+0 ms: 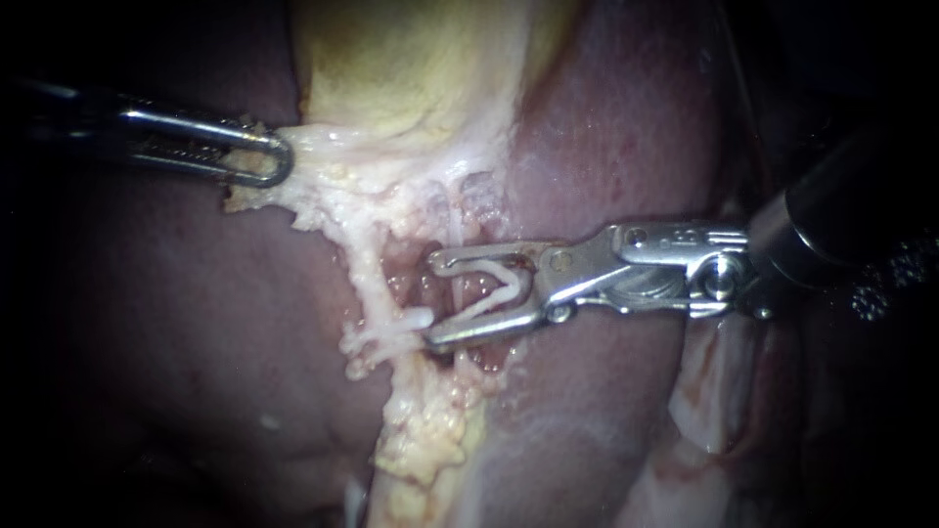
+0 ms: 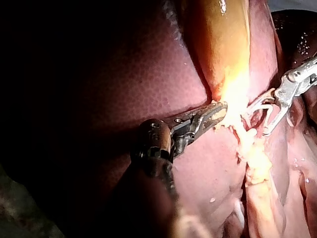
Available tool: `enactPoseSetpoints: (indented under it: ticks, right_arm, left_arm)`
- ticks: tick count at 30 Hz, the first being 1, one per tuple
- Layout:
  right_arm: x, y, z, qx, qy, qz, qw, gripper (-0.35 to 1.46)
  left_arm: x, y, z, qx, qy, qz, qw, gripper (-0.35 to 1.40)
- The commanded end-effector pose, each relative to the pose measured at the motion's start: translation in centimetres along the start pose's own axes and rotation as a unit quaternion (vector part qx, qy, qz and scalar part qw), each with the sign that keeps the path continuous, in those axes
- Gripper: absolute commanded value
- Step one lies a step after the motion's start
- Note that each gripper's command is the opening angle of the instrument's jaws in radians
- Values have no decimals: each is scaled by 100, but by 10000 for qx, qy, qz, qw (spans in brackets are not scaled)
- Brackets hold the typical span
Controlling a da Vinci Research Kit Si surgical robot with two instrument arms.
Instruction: Clipping third clip left tube
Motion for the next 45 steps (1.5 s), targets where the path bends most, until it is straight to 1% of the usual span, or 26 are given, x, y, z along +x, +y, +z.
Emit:
enactPoseSetpoints:
  ticks: [1,5,10,11,14,18,23,26,32,36,40,43,45]
  right_arm:
    - [-3,3,0,-4,1,-7,10000,47]
    - [-8,9,0,-9,-3,-19,10000,47]
    - [-8,12,1,-19,-2,-23,10000,48]
    - [-8,12,2,25,-5,-21,10000,48]
    - [-6,11,7,165,86,-48,9998,48]
    - [-3,9,16,385,120,-40,9992,47]
    - [3,9,28,437,246,17,9987,47]
    - [7,10,37,415,324,49,9986,47]
    - [14,16,55,365,379,88,9986,47]
    - [19,19,65,373,514,208,9978,47]
    - [24,21,77,395,587,294,9971,47]
    - [29,21,84,473,769,432,9950,47]
    - [32,19,85,533,806,451,9943,47]
  left_arm:
    - [0,0,0,4,1,-1,10000,-35]
    - [-1,0,1,-7,-6,0,10000,-35]
    - [-1,0,1,-6,-5,0,10000,-35]
    - [-1,0,1,-6,-5,0,10000,-35]
    - [-1,0,1,-3,-4,2,10000,-35]
    - [-2,0,3,-12,-9,5,10000,-35]
    - [-2,0,4,-8,-7,5,10000,-35]
    - [-3,0,4,-20,-14,5,10000,-35]
    - [-3,0,5,-17,-12,8,10000,-35]
    - [-4,0,6,-16,-12,8,10000,-35]
    - [-4,0,6,-27,-18,10,10000,-35]
    - [-5,0,6,-26,-18,11,10000,-35]
    - [-5,0,6,-26,-18,11,10000,-35]
